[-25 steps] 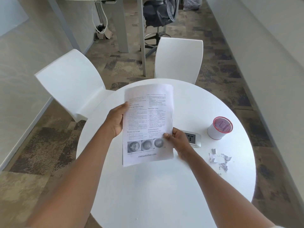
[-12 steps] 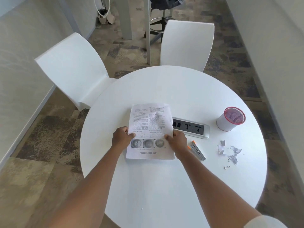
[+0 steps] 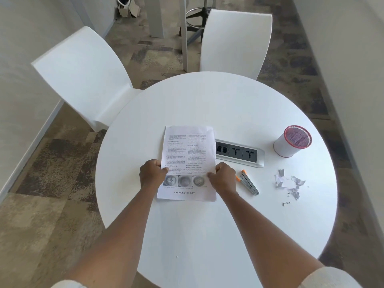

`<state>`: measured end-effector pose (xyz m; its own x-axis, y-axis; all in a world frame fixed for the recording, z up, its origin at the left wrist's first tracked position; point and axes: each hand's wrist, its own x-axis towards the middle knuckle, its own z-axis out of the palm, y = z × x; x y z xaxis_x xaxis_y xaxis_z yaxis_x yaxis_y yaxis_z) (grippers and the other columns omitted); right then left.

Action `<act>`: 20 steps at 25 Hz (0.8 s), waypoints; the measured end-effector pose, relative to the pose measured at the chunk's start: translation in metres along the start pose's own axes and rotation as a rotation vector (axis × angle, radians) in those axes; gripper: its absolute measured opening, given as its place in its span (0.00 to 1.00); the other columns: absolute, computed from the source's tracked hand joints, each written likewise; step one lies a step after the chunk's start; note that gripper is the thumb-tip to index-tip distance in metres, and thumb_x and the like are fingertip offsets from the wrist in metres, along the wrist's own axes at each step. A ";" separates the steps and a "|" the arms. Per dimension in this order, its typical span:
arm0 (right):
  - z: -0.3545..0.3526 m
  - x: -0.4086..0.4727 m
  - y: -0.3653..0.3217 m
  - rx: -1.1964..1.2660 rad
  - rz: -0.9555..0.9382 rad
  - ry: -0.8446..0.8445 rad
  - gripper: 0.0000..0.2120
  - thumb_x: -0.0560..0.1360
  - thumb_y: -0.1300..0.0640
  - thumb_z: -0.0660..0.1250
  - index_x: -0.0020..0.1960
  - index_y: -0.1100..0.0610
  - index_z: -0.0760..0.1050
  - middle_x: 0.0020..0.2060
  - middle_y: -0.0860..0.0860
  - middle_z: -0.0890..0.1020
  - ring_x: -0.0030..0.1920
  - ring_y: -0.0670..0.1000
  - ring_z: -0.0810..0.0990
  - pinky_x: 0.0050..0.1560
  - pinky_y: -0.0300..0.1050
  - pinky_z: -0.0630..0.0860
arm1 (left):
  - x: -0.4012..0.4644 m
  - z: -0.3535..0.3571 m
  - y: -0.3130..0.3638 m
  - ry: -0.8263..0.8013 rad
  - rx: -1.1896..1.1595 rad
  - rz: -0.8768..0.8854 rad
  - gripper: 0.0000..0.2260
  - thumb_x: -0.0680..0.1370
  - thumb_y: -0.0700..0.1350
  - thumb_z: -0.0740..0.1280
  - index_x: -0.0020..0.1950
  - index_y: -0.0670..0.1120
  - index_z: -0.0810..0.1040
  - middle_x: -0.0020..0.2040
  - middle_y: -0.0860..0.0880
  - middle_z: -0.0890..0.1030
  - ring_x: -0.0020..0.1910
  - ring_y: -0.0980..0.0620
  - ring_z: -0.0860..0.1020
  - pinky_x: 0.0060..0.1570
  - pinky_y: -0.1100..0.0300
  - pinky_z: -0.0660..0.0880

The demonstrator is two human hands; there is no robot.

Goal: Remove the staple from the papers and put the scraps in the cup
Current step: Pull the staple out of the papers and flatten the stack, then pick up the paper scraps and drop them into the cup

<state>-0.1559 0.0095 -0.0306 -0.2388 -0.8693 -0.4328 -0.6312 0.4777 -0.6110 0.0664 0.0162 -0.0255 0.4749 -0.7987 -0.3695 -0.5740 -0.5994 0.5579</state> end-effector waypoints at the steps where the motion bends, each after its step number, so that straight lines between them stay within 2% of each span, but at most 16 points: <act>1: 0.001 0.000 0.000 -0.012 -0.008 0.000 0.07 0.71 0.57 0.70 0.44 0.58 0.73 0.44 0.53 0.80 0.41 0.55 0.76 0.34 0.44 0.68 | 0.000 0.000 -0.001 0.009 -0.003 -0.004 0.04 0.73 0.43 0.74 0.45 0.45 0.80 0.38 0.50 0.82 0.41 0.47 0.77 0.41 0.59 0.69; 4: -0.001 -0.001 0.004 -0.036 -0.008 0.001 0.11 0.73 0.57 0.70 0.53 0.58 0.74 0.50 0.53 0.80 0.48 0.57 0.79 0.42 0.45 0.73 | -0.001 0.006 0.000 0.038 0.016 0.000 0.06 0.73 0.42 0.73 0.47 0.43 0.81 0.41 0.47 0.84 0.42 0.45 0.78 0.42 0.58 0.69; 6: -0.003 -0.006 0.005 -0.075 -0.043 0.026 0.13 0.74 0.57 0.69 0.57 0.58 0.73 0.53 0.53 0.79 0.53 0.57 0.78 0.45 0.46 0.72 | 0.000 0.008 0.000 0.059 0.039 -0.010 0.07 0.73 0.43 0.72 0.49 0.43 0.81 0.44 0.46 0.85 0.45 0.43 0.80 0.43 0.57 0.72; 9: -0.014 -0.015 0.014 -0.135 -0.171 0.192 0.14 0.75 0.58 0.69 0.59 0.58 0.72 0.55 0.53 0.77 0.55 0.58 0.75 0.46 0.49 0.70 | 0.000 0.009 0.000 0.085 0.059 -0.026 0.12 0.75 0.45 0.71 0.56 0.43 0.81 0.54 0.44 0.84 0.54 0.41 0.80 0.51 0.53 0.76; 12: -0.034 -0.016 0.035 -0.297 -0.210 0.373 0.18 0.72 0.56 0.73 0.58 0.59 0.72 0.52 0.55 0.77 0.53 0.60 0.74 0.49 0.53 0.72 | -0.005 0.009 0.006 0.108 0.111 -0.018 0.18 0.78 0.46 0.67 0.67 0.41 0.75 0.63 0.41 0.78 0.63 0.39 0.76 0.58 0.47 0.73; 14: -0.048 -0.015 0.050 -0.405 -0.140 0.399 0.20 0.70 0.52 0.75 0.57 0.59 0.72 0.51 0.55 0.76 0.52 0.60 0.74 0.49 0.54 0.71 | -0.012 0.013 0.013 0.142 0.171 0.052 0.20 0.79 0.46 0.67 0.69 0.41 0.72 0.65 0.40 0.75 0.65 0.38 0.73 0.60 0.45 0.71; 17: -0.059 -0.014 0.068 -0.486 -0.023 0.283 0.24 0.70 0.45 0.75 0.57 0.58 0.72 0.53 0.55 0.75 0.54 0.59 0.73 0.51 0.53 0.71 | -0.026 0.031 0.025 0.173 0.289 0.293 0.23 0.77 0.44 0.69 0.69 0.39 0.70 0.68 0.40 0.73 0.69 0.39 0.69 0.64 0.45 0.69; 20: -0.061 -0.011 0.078 -0.406 -0.003 0.223 0.23 0.71 0.47 0.74 0.57 0.59 0.72 0.54 0.55 0.75 0.55 0.59 0.74 0.52 0.52 0.73 | -0.042 0.055 0.038 0.142 0.391 0.450 0.29 0.76 0.43 0.70 0.75 0.38 0.66 0.76 0.39 0.66 0.77 0.38 0.61 0.74 0.45 0.60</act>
<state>-0.2479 0.0485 -0.0328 -0.3617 -0.8978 -0.2512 -0.8595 0.4255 -0.2834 -0.0123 0.0238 -0.0298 0.1976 -0.9793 -0.0431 -0.9285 -0.2011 0.3123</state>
